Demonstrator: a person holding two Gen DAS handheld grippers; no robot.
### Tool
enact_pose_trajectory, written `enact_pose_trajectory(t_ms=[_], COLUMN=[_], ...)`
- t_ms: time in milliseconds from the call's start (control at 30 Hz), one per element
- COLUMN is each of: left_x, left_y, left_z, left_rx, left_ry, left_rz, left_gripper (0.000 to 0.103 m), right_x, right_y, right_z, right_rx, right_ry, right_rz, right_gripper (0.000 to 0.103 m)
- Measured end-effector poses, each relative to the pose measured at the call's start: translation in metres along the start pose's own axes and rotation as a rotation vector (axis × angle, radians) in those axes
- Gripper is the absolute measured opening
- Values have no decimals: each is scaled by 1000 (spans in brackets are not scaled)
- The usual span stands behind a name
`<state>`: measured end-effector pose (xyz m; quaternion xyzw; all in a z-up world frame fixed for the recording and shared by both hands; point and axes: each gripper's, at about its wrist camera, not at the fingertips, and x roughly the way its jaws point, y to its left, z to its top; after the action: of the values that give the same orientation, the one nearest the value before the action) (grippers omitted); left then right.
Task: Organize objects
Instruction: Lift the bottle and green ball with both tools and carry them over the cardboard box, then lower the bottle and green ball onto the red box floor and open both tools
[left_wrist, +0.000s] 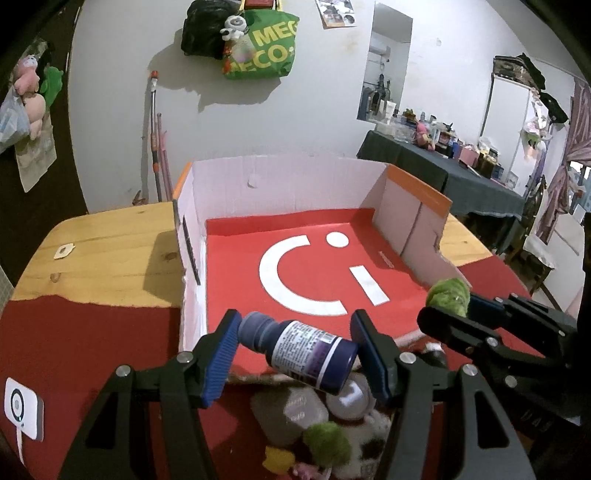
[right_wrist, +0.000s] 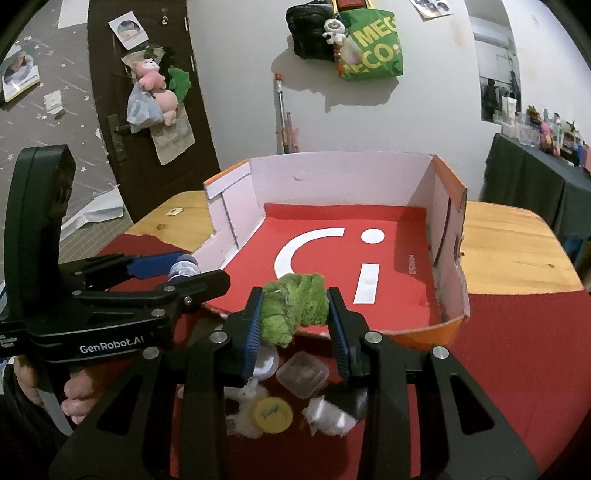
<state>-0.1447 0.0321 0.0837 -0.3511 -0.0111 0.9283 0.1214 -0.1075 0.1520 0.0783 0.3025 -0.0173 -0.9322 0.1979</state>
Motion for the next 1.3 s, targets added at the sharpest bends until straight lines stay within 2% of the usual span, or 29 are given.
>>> enact_pose_trajectory(t_ms=[633,967,1300], left_x=[61,92,108], left_y=[7,10,11], left_z=[27,26,23], left_rx=[-25,-31,-25], left_ry=[112,173,205], left_rz=[11,26,22], left_gripper=[63,63,63], right_x=[47,77,91], right_y=[-31,-46,-51], right_z=[30,26,21], right_rx=[23,31,24], right_ry=[116,198,256], right_rz=[-30,-43,-67], right_gripper=[32,32,32])
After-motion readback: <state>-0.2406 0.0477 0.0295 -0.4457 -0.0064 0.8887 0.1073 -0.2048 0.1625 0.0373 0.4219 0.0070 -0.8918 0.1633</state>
